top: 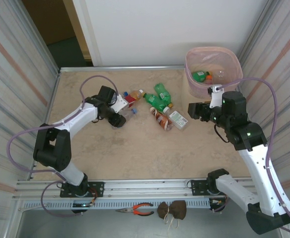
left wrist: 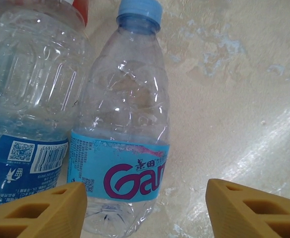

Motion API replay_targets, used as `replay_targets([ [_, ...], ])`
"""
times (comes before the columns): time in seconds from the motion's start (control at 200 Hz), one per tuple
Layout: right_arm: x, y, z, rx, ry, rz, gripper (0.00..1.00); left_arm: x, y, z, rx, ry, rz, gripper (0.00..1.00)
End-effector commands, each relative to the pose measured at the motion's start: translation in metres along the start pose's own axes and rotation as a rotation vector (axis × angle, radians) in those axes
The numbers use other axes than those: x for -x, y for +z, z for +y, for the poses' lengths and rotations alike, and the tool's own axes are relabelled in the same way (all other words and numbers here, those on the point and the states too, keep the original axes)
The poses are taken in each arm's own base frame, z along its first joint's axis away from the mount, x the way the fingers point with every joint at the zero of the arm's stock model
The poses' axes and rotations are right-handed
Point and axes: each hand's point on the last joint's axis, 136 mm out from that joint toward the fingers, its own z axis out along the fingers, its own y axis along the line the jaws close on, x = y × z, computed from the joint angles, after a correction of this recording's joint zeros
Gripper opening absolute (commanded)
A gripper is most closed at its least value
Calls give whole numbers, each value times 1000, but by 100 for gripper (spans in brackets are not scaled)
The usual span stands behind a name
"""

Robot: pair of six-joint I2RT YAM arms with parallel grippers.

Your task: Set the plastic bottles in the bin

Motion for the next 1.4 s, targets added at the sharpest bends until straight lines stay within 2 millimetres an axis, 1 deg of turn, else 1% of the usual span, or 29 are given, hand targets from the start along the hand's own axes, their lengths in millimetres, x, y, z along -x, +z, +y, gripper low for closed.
replay_targets([
  [0.0,-3,-6,0,-5,24,-9,74,-9,8,11,64,25,46,66],
  [0.21,-6,-7,0,-7,24,-5,74,-20,24,7,59,44,120,70],
  [0.336,-5,-8,2,1,25,-9,74,-29,33,9,69,42,175,72],
  [0.511,-6,-5,4,14,35,2,74,-35,44,-1,39,61,211,73],
  [0.626,-9,-1,6,24,38,14,74,-42,53,-6,37,79,257,74],
  [0.867,-11,3,7,25,36,22,74,-47,58,-8,35,85,289,77],
  [1.002,-10,1,7,25,35,16,75,-48,59,-10,28,87,296,79],
  [1.067,-10,0,6,22,35,13,75,-49,59,-10,28,90,298,82],
  [1.107,-10,-1,6,21,36,10,75,-48,59,-10,29,91,296,83],
  [1.222,-9,-4,5,17,35,-3,75,-48,60,-11,24,93,297,80],
  [1.392,-8,-8,5,15,33,-15,75,-47,58,-15,27,116,297,72],
])
